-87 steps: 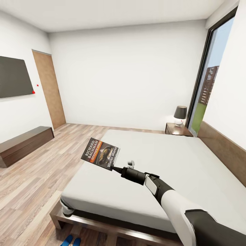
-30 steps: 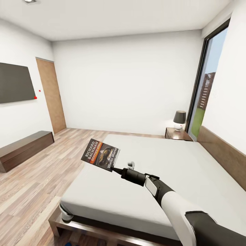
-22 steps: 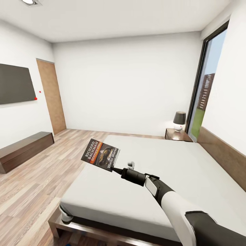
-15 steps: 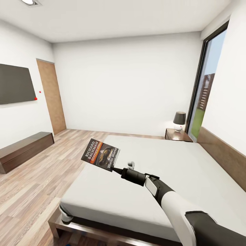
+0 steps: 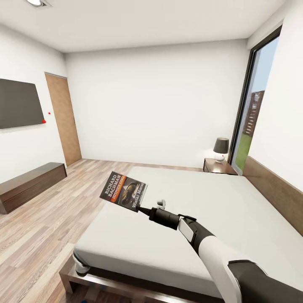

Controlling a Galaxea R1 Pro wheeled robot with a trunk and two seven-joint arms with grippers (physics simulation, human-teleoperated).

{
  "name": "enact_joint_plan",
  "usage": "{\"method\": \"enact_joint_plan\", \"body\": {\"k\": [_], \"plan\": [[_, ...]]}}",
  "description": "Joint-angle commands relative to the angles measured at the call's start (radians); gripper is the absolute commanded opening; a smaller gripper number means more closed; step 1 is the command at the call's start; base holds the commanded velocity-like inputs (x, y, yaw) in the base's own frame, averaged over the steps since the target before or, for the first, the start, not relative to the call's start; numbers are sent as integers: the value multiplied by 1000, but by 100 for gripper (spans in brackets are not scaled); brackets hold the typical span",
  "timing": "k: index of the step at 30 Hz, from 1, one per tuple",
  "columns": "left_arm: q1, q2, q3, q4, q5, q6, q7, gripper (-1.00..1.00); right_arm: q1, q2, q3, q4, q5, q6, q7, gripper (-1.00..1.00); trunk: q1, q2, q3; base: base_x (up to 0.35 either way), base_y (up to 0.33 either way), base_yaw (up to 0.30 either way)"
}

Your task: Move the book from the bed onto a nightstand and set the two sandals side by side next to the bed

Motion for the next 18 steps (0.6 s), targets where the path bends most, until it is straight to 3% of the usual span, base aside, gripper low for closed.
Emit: {"method": "enact_joint_plan", "body": {"k": [1, 9, 18], "plan": [[1, 0, -9, -2, 10, -1, 3, 100, 1, 0, -2, 1, -6, 10, 1, -100, 0, -1, 0, 0, 0, 0], [1, 0, -10, -3, 8, -2, 2, 100, 9, 0, -1, 46, -4, 13, -3, -100, 0, -1, 0, 0, 0, 0], [1, -1, -10, -3, 8, -3, 2, 100, 24, 0, 1, 167, 1, 16, 7, -100, 0, -1, 0, 0, 0, 0]]}}
